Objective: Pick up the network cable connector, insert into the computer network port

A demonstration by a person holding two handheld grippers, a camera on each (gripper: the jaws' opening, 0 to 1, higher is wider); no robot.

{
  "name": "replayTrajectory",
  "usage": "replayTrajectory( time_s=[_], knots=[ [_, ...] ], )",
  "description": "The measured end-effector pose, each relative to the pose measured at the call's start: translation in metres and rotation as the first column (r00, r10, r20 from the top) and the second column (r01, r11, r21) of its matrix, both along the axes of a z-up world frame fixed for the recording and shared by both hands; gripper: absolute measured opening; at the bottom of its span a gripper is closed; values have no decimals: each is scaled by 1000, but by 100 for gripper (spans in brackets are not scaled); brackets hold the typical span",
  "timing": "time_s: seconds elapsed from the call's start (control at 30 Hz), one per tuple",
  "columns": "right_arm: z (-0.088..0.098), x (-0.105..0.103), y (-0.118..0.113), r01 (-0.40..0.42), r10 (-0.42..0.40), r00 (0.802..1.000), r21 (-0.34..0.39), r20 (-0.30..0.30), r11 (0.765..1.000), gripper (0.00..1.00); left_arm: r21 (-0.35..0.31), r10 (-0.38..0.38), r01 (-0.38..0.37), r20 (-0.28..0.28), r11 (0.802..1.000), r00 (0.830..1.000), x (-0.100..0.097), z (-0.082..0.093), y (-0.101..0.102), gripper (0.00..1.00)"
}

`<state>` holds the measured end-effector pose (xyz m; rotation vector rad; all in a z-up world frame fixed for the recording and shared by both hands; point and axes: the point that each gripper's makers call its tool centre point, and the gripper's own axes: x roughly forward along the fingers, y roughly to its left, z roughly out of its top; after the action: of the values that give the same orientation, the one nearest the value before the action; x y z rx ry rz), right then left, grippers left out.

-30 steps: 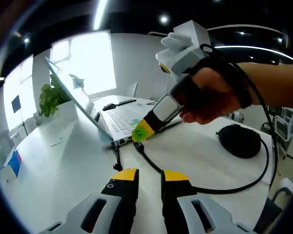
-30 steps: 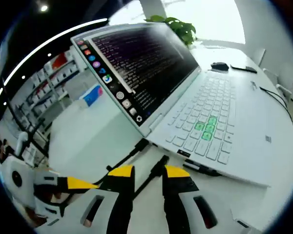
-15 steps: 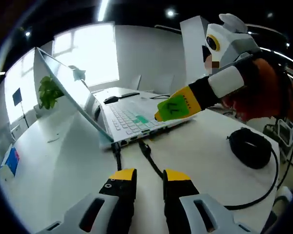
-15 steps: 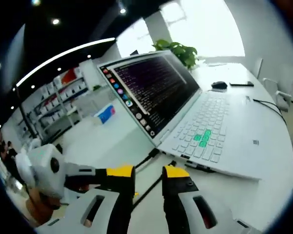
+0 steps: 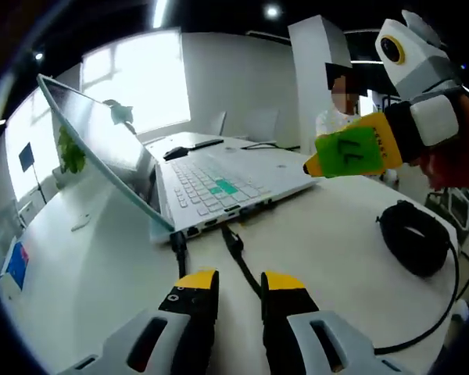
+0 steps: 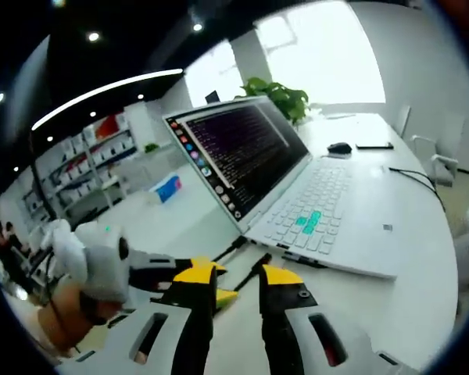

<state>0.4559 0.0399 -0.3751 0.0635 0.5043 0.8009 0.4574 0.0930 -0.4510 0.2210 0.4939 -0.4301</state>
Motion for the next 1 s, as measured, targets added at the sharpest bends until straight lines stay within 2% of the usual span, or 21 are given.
replayTrajectory(
  time_s=[0.1, 0.57, 0.8, 1.0],
  knots=[
    [1, -5, -3, -4, 4, 1000, -2, 10, 1000, 22, 15, 1, 0, -8, 1000, 1000, 8, -2, -2, 23],
    [3, -11, -17, -2, 2, 999, 7, 32, 1000, 21, 43, 24, -22, -54, 999, 998, 17, -9, -3, 23],
    [7, -14, -21, 2, -3, 999, 24, 41, 1000, 21, 45, 35, -30, -117, 999, 992, 24, -9, -4, 17],
    [6, -16, -24, 3, -3, 999, 22, 38, 1000, 21, 45, 32, -26, -136, 999, 990, 26, -11, -6, 10]
  ],
)
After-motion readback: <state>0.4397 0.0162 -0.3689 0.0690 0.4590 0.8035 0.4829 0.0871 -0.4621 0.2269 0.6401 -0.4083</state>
